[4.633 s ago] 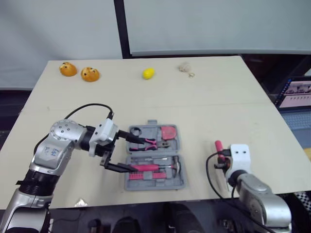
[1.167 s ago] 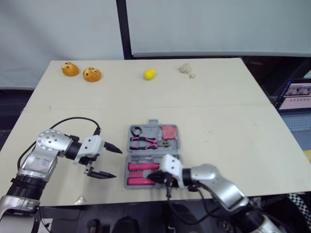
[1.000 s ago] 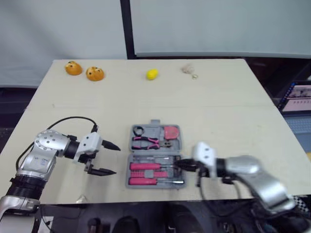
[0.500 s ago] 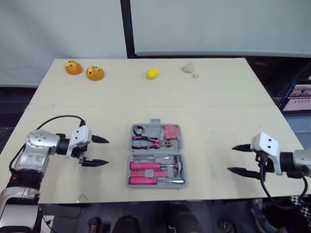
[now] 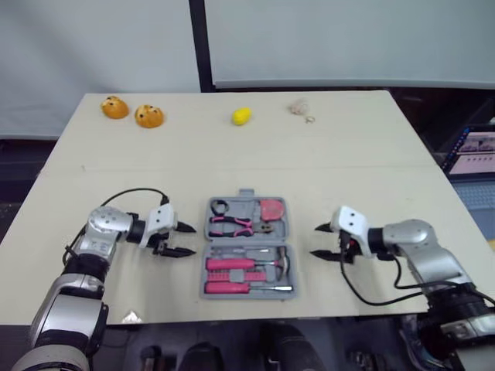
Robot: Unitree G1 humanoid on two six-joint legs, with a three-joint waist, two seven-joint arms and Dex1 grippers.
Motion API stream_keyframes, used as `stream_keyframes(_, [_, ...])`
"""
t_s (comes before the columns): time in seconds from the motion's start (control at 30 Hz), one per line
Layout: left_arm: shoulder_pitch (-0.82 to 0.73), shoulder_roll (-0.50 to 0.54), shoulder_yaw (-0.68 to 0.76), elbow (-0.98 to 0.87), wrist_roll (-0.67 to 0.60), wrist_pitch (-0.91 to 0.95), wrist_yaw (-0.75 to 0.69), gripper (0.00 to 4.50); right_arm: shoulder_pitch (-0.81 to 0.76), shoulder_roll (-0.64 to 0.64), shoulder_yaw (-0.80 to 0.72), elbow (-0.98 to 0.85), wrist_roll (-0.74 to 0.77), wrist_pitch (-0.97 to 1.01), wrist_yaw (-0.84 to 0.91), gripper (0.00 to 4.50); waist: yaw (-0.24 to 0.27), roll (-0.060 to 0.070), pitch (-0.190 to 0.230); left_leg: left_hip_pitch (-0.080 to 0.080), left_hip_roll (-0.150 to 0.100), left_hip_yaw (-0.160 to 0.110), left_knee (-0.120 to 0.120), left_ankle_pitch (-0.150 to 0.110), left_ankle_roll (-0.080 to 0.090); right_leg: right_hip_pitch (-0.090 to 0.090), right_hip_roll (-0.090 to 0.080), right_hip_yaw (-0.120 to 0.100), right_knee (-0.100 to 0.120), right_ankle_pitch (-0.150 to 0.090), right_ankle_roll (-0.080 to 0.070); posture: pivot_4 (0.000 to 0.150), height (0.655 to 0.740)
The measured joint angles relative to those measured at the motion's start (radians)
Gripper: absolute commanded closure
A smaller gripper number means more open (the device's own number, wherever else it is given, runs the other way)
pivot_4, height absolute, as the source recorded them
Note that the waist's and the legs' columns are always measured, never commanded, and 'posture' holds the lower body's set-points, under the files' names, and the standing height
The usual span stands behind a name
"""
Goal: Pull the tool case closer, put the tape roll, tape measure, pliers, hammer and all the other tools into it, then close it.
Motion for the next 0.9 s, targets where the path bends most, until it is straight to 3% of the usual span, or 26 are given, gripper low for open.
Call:
stream_keyframes(0.27, [-0.007, -0.023, -0.014, 0.022, 0.038, -0.037, 0.033, 2.24, -0.052, 0.069, 0.054, 0.05, -0.066, 0.004, -0.05, 2.32, -0.001, 0.001, 0.0, 0.0, 0.0, 0.001, 0.0, 0.0, 0.0, 0.0, 0.0, 0.0, 0.001, 0.0, 0.0, 0.15, 0.737])
stream_keyframes(0.37, [-0.007, -0.025, -0.014, 0.024, 0.046, -0.046, 0.042, 2.24, -0.052, 0.085, 0.069, 0.059, -0.074, 0.003, -0.05, 3.17, -0.001, 0.001, 0.0, 0.0, 0.0, 0.001, 0.0, 0.0, 0.0, 0.0, 0.0, 0.0, 0.001, 0.0, 0.0, 0.15, 0.737])
stream_keyframes(0.47, [-0.007, -0.032, -0.014, 0.024, 0.047, -0.054, 0.033, 3.16, -0.056, 0.091, 0.074, 0.069, -0.083, 0.0, -0.05, 4.5, -0.001, 0.001, 0.0, 0.0, 0.0, 0.001, 0.0, 0.0, 0.0, 0.0, 0.0, 0.0, 0.001, 0.0, 0.0, 0.15, 0.737])
stream_keyframes(0.57, [-0.004, -0.036, -0.014, 0.023, 0.047, -0.051, 0.029, 4.39, -0.066, 0.105, 0.075, 0.079, -0.088, -0.001, -0.057, 4.5, -0.002, 0.001, 0.0, 0.001, 0.0, 0.001, 0.0, 0.0, 0.0, 0.0, 0.0, 0.0, 0.001, 0.0, 0.0, 0.15, 0.737])
stream_keyframes(0.9, [0.001, -0.081, -0.014, 0.014, 0.048, -0.028, 0.043, 4.39, -0.067, 0.166, 0.074, 0.08, -0.104, 0.003, -0.092, 4.5, -0.014, 0.001, 0.0, 0.001, 0.0, 0.001, 0.0, 0.0, -0.001, 0.0, 0.0, 0.0, 0.002, 0.0, 0.0, 0.15, 0.737])
